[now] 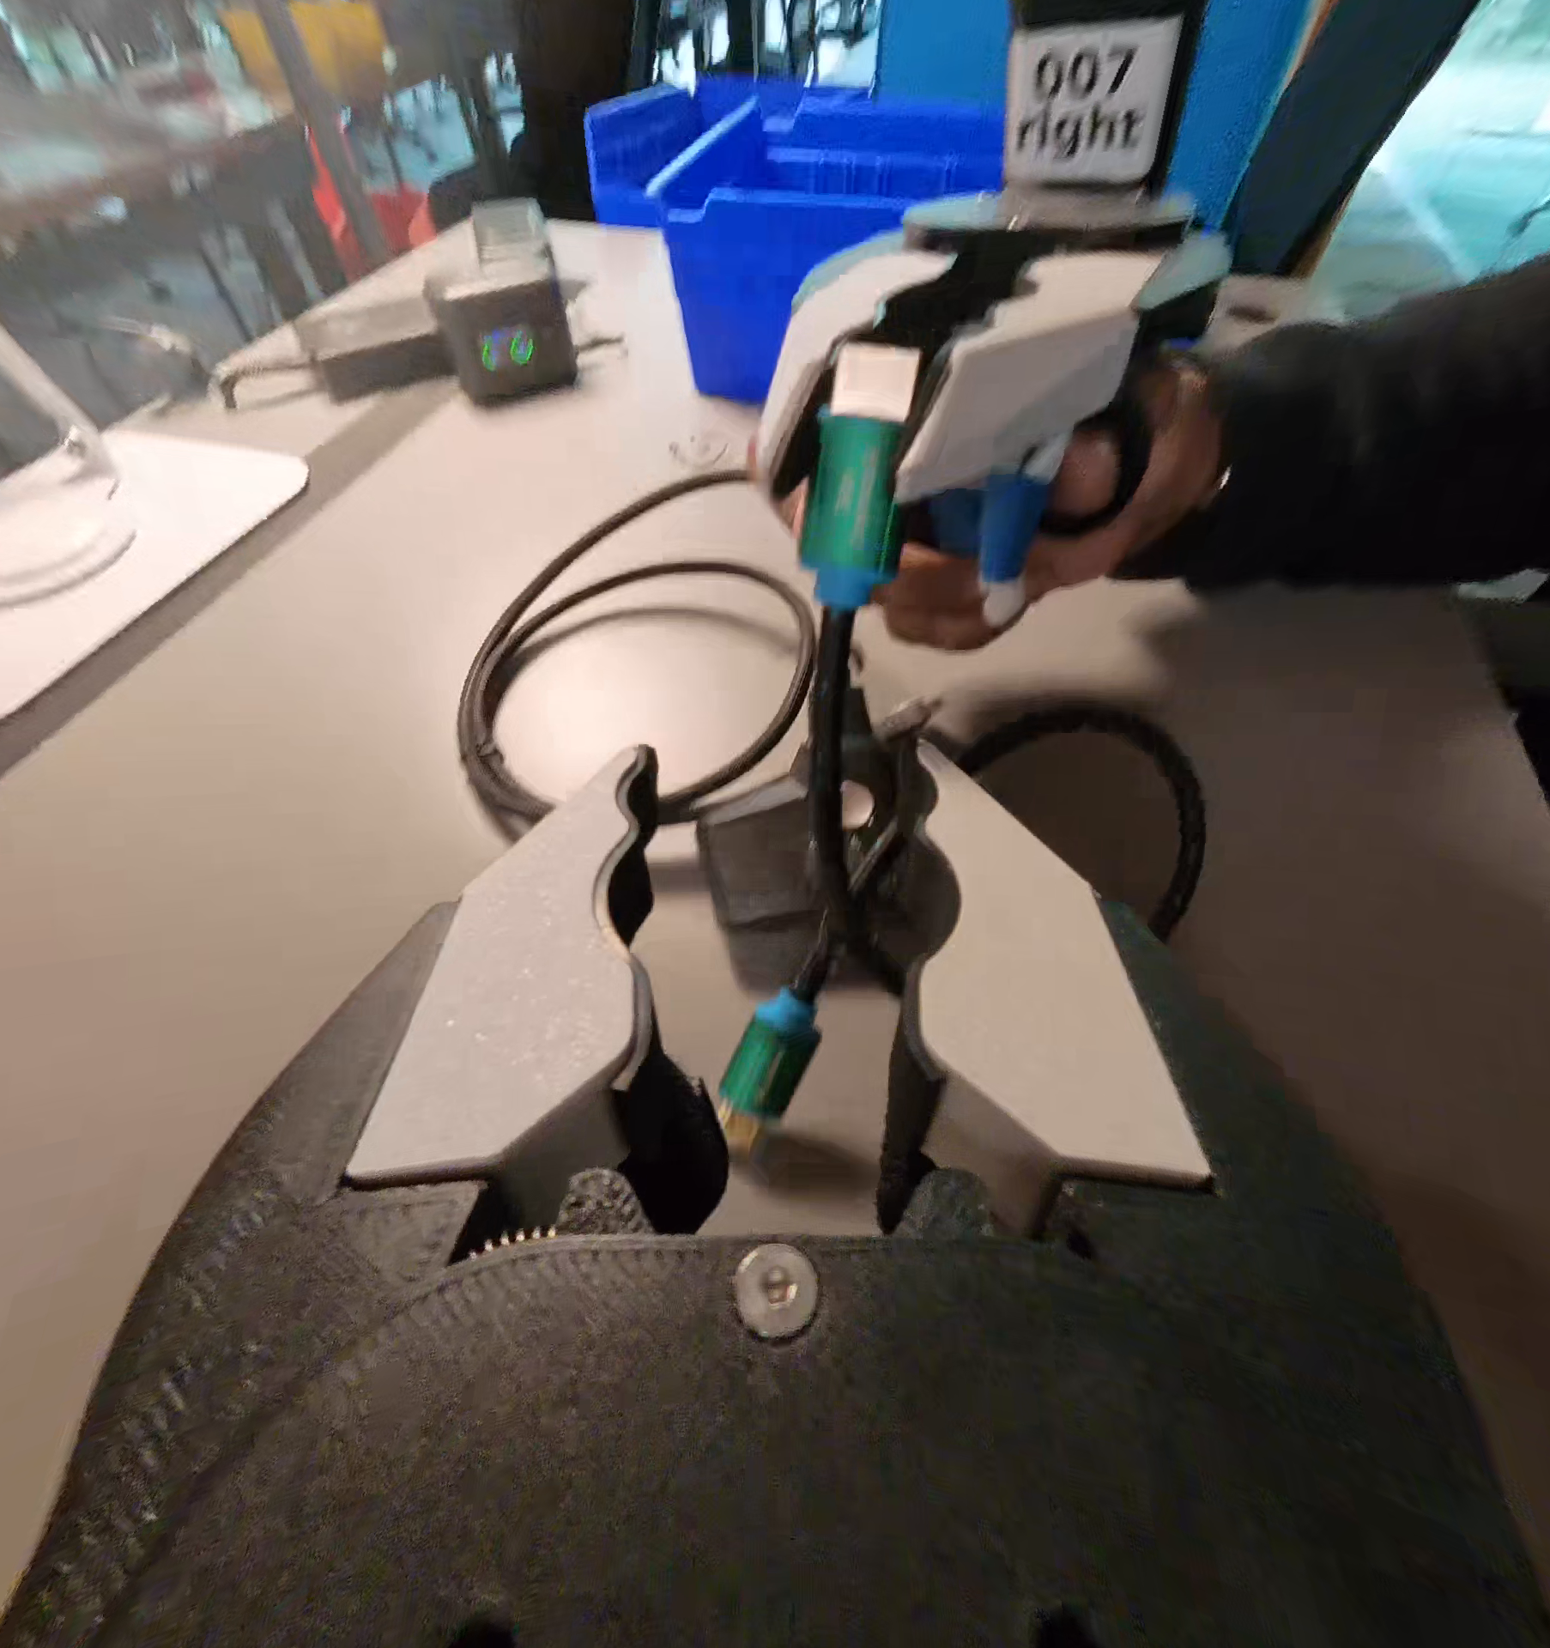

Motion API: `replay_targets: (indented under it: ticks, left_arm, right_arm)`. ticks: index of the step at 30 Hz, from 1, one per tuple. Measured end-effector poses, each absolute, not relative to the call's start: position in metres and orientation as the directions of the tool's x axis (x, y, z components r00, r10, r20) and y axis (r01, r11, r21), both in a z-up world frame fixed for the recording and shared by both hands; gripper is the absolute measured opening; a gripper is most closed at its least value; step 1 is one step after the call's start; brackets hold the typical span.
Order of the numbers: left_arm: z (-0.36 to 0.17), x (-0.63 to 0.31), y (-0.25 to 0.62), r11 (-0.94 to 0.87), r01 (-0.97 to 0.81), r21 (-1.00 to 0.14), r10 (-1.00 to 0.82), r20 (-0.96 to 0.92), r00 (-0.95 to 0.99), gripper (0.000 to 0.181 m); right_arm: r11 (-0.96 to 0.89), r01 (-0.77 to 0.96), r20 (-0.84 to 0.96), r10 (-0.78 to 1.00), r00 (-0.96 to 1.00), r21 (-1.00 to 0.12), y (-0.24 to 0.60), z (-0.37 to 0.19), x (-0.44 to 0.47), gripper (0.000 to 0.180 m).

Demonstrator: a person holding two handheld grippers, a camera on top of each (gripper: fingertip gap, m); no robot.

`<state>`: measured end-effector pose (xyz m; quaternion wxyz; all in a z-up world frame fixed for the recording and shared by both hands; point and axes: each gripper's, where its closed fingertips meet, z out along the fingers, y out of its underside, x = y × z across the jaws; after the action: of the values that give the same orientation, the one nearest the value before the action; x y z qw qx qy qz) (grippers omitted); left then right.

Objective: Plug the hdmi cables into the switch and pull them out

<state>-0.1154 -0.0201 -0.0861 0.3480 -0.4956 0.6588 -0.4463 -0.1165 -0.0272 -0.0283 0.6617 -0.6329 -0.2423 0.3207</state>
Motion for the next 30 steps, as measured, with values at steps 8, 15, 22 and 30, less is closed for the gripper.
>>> replay_targets:
  ticks: [8, 15, 22, 30]
  left_arm:
    - [-0.080, -0.092, -0.047, 0.063, -0.226, -0.972, -0.941, 0.018, -0.339, 0.017]
    - [-0.076, -0.097, -0.038, 0.049, -0.220, -0.974, -0.946, 0.026, -0.324, 0.006]
    - [-0.072, -0.115, -0.010, 0.010, -0.292, -0.956, -0.973, 0.057, -0.222, 0.004]
    - [-0.123, -0.152, 0.053, 0.096, -0.644, -0.759, -0.987, -0.159, 0.039, 0.005]
  right_arm:
    - [-0.006, -0.110, -0.079, 0.734, 0.675, -0.994, -0.028, -0.032, -0.115, 0.022]
    - [-0.061, -0.088, -0.105, 0.719, 0.687, -0.994, -0.024, -0.041, -0.113, 0.023]
    - [-0.154, 0.145, -0.009, 0.715, 0.699, -0.977, -0.027, -0.058, -0.096, 0.032]
    - [-0.174, 0.658, 0.196, 0.872, 0.449, -0.733, -0.065, -0.134, -0.117, 0.104]
